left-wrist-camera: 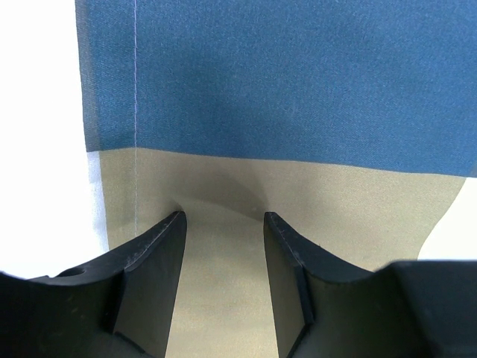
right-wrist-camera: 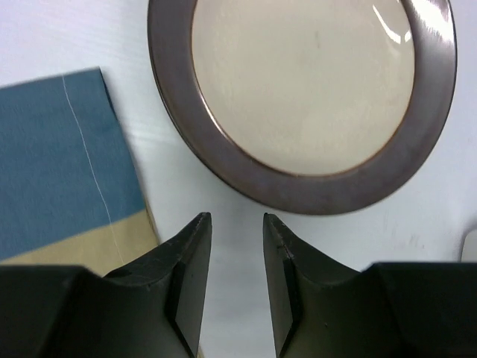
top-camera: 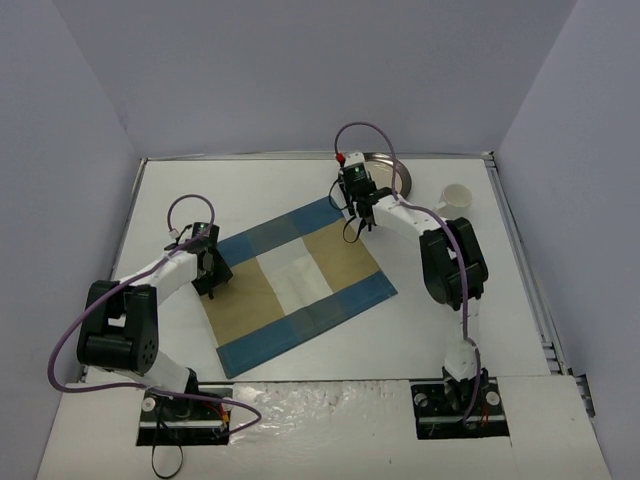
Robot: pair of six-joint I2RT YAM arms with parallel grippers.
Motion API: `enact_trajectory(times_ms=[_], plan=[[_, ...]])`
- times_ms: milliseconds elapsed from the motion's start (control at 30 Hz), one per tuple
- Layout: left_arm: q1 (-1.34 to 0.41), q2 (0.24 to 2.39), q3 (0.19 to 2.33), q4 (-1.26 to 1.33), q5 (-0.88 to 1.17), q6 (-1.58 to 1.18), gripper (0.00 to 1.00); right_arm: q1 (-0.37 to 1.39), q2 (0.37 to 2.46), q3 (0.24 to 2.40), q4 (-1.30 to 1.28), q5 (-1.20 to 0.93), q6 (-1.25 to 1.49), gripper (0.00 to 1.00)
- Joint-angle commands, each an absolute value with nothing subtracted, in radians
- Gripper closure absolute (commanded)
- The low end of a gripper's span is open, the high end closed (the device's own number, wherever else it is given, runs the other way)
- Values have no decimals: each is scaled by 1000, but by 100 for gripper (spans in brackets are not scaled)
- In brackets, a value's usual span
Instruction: Set the dinner table for one person
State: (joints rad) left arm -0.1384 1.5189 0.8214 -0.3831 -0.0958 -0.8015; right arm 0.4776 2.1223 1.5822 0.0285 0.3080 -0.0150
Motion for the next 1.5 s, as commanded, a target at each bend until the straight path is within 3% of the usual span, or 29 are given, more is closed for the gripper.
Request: enact_trajectory(times_ms=[0,100,267,467,700,1467], plan=[[-126,1542,840,-449,-103,-818,58,482,1953,1478,21,200,93,66],[-113,1553,875,-460,-98,-818,57,487,1877,1380,22,138,185,60],[-95,1598,955,-474,-91,-821,57,517,1774,1210,56,127,291,42],[-92,1632,980,-473,-92,-821,57,631,1674,1032,63,198,337,39],[-52,1640,950,-464,-92,-832,57,647,1701,941,110,185,370,38],[222,1746,1030,-480,-88,-833,57,641,2109,1367,150,137,282,38]])
